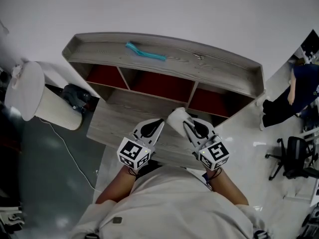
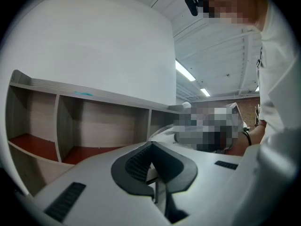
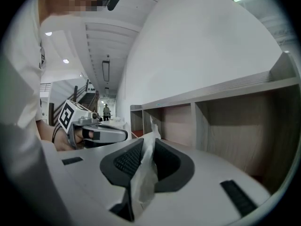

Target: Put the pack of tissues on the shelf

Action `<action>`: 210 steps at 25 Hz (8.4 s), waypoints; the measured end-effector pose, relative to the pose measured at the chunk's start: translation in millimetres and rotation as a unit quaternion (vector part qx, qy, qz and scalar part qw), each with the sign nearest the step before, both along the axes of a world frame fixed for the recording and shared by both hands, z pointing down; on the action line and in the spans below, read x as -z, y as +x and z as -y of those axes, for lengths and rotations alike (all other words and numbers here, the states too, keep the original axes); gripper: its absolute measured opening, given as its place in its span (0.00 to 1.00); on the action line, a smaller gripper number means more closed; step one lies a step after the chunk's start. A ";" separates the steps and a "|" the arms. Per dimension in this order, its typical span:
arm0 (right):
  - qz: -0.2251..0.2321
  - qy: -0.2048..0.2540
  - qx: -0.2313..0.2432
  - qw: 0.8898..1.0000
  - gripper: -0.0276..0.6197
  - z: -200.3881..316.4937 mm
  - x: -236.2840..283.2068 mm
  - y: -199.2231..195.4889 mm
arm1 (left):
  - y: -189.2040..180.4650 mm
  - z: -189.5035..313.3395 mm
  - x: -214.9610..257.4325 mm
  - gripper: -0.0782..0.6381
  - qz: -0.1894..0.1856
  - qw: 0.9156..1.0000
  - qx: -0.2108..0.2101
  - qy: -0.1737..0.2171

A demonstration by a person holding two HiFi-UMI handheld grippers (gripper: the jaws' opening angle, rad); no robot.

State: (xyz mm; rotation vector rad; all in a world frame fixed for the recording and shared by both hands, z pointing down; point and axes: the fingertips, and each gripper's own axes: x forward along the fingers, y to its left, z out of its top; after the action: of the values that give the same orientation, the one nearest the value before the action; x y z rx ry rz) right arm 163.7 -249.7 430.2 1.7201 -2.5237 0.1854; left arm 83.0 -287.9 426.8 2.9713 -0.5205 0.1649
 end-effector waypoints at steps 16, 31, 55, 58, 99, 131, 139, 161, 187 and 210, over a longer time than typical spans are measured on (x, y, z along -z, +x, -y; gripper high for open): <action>-0.034 -0.006 -0.095 0.995 0.17 104.6 -8.1 -23.4 | -34.2 99.3 6.2 0.13 0.000 0.997 -0.078 0.000; -0.076 -0.007 -0.138 0.988 0.16 175.9 -25.1 -18.8 | -30.2 149.2 -5.5 0.13 -0.003 0.993 -0.120 -0.013; -0.105 -0.067 -0.171 0.977 0.16 228.4 -80.3 4.3 | -26.0 176.9 -20.0 0.13 -0.001 0.991 -0.129 -0.030; -0.112 -0.068 -0.169 0.977 0.17 229.3 -80.3 4.5 | -26.4 175.3 -18.9 0.13 -0.002 0.991 -0.131 -0.028; -0.115 0.020 -0.124 0.985 0.20 128.2 -2.8 -28.9 | -56.3 98.9 20.4 0.13 -0.011 0.997 -0.071 0.019; -0.048 0.044 0.029 0.997 0.07 -133.9 3.5 -31.9 | -24.1 -151.5 0.4 0.13 0.013 1.000 0.017 0.016; -0.040 0.035 0.054 0.997 0.07 -159.6 6.1 -50.5 | -45.1 -170.6 2.9 0.13 0.022 0.999 0.031 0.019; -0.043 0.034 0.025 0.998 0.07 -207.7 16.6 -173.5 | -159.4 -197.4 15.6 0.13 0.011 0.999 -0.019 0.034; -0.069 0.002 -0.026 0.997 0.07 -287.5 -8.9 -310.1 | -295.3 -252.1 12.2 0.13 -0.005 0.995 -0.094 0.030; -0.070 -0.008 -0.030 0.997 0.07 -298.2 -16.6 -326.1 | -317.1 -255.2 2.8 0.13 -0.007 0.996 -0.086 0.018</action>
State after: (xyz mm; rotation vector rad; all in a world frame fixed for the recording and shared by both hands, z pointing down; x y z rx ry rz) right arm -162.4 48.6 446.8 1.7381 -2.3680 0.0849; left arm -234.1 -32.7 424.0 3.0492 -0.2697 0.1529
